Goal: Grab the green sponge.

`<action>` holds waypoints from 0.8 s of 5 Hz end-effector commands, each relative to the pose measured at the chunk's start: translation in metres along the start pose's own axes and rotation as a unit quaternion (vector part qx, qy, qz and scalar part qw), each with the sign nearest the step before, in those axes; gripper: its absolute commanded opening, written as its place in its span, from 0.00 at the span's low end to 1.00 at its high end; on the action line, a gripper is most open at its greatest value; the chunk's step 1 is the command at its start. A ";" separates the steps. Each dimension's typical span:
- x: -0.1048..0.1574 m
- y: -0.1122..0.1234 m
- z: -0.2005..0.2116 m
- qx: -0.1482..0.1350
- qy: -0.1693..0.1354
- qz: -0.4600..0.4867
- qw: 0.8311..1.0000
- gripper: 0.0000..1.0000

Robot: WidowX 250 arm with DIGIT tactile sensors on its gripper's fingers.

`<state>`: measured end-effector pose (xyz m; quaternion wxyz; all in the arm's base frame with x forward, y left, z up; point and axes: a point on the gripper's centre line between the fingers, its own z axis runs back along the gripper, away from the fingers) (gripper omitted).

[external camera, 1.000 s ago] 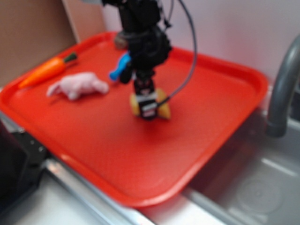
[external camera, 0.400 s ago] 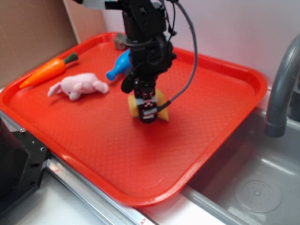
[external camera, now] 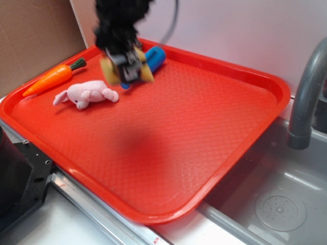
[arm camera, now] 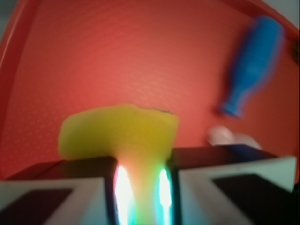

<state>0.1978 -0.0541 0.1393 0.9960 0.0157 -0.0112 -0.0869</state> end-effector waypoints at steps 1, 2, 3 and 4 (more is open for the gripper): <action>-0.024 0.042 0.075 -0.004 -0.006 0.176 0.984 0.00; -0.023 0.060 0.085 0.003 -0.010 0.212 0.977 0.00; -0.023 0.068 0.089 0.028 -0.020 0.218 0.975 0.00; -0.024 0.071 0.085 0.028 -0.041 0.199 0.979 0.00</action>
